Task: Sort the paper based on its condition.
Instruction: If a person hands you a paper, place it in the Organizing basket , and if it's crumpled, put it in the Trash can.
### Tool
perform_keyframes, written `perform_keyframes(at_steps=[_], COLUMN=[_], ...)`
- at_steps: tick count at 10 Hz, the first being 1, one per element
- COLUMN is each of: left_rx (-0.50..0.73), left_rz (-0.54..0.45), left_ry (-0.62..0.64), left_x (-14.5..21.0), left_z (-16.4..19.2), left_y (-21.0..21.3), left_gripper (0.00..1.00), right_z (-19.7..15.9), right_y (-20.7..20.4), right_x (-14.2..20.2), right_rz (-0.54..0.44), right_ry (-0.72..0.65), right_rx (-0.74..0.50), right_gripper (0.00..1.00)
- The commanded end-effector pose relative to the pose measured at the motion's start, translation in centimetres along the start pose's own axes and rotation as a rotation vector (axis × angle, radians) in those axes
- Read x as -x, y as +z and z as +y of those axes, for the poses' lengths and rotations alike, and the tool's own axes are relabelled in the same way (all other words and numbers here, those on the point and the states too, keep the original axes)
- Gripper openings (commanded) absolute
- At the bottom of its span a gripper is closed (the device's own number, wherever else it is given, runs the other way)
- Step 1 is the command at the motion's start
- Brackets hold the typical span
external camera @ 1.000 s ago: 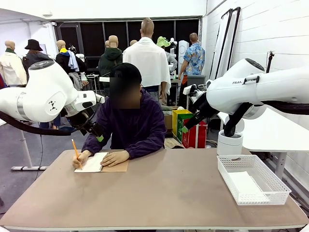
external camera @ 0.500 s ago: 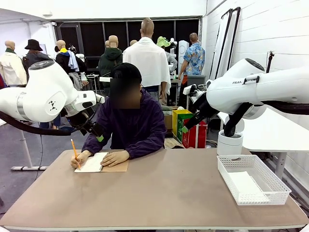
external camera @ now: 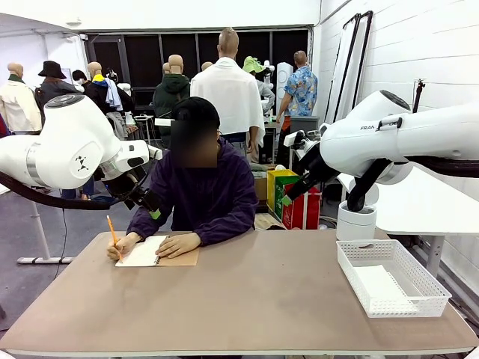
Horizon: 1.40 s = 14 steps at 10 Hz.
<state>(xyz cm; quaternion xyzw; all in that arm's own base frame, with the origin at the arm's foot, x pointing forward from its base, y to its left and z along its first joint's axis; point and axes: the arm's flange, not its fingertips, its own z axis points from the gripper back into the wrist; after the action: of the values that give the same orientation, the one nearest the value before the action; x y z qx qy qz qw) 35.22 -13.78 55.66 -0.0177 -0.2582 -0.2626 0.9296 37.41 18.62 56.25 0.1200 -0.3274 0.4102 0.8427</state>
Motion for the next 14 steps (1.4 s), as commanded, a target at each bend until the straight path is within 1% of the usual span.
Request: perform_keyframes(at_steps=[1,14], left_rx=[0.010,0.010], left_rz=[-0.005,-0.005], left_ry=[0.004,0.004], left_x=[0.00,0.00], left_z=[0.05,0.05], left_y=[0.10,0.10], left_gripper=[1.00,1.00], right_z=[-0.04,-0.04], right_y=[-0.01,-0.01], right_x=[0.04,0.04], right_rz=[0.002,0.002], right_ry=[0.000,0.000], right_rx=[0.005,0.005], right_gripper=[1.00,1.00])
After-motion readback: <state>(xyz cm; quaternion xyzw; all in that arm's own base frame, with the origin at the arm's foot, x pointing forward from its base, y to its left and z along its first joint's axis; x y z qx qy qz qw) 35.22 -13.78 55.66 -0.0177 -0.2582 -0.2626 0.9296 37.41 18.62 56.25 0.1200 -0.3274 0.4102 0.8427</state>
